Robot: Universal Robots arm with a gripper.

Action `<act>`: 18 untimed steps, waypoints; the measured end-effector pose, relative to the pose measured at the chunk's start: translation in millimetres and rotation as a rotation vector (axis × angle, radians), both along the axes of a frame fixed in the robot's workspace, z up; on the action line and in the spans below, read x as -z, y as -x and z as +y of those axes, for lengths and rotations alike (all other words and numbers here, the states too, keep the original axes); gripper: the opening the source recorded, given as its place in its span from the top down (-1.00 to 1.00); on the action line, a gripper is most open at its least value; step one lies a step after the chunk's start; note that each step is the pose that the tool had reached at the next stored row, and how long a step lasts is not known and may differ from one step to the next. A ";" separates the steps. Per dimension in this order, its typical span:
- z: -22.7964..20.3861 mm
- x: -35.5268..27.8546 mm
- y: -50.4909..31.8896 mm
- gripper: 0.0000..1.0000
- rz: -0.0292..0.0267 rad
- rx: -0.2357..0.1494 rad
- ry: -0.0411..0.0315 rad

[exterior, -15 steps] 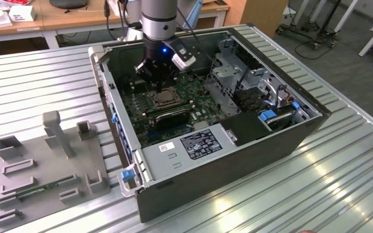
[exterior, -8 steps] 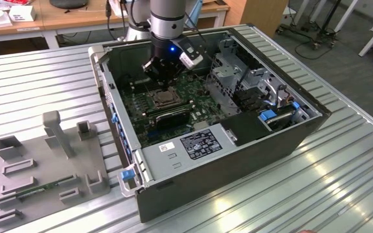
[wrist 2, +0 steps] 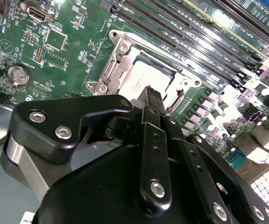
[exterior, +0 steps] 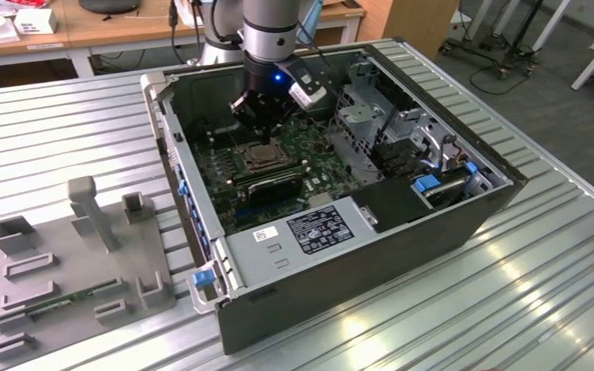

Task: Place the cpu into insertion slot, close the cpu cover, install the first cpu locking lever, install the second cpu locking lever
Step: 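Close the cpu cover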

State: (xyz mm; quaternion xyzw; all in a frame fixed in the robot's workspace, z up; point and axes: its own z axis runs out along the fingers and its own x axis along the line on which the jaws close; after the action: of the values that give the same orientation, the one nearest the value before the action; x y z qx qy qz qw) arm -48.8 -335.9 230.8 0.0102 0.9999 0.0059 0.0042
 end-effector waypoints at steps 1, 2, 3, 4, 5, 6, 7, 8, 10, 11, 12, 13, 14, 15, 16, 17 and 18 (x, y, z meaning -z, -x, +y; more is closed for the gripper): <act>0.0 0.0 0.1 0.79 -0.0034 0.000 -0.0006; 0.0 0.0 0.3 0.79 -0.0075 0.000 -0.0010; 0.0 0.0 0.6 0.79 -0.0119 0.000 -0.0016; 0.0 0.1 0.8 0.79 -0.0154 0.000 -0.0019; 0.1 0.1 1.0 0.79 -0.0177 0.000 -0.0021; 0.0 0.1 1.2 0.79 -0.0189 0.000 -0.0020; 0.0 0.0 1.5 0.79 -0.0198 0.000 -0.0019; 0.0 0.0 1.7 0.79 -0.0201 0.000 -0.0018; 0.0 0.0 1.7 0.79 -0.0203 0.000 -0.0018; 0.0 0.0 1.7 0.79 -0.0204 0.000 -0.0019; 0.0 0.0 1.7 0.79 -0.0204 0.000 -0.0019; 0.0 0.0 1.9 0.79 -0.0204 0.000 -0.0019; 0.0 0.0 2.6 0.79 -0.0206 0.000 -0.0019; 0.0 0.1 3.3 0.79 -0.0208 0.000 -0.0018; 0.0 0.1 3.7 0.79 -0.0208 0.000 -0.0018; 0.0 0.1 4.1 0.79 -0.0208 0.000 -0.0018; 0.0 0.1 4.2 0.79 -0.0208 0.000 -0.0017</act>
State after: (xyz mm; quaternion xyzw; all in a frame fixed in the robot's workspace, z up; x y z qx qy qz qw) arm -53.0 -335.9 230.7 0.0102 0.9998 0.0069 0.0146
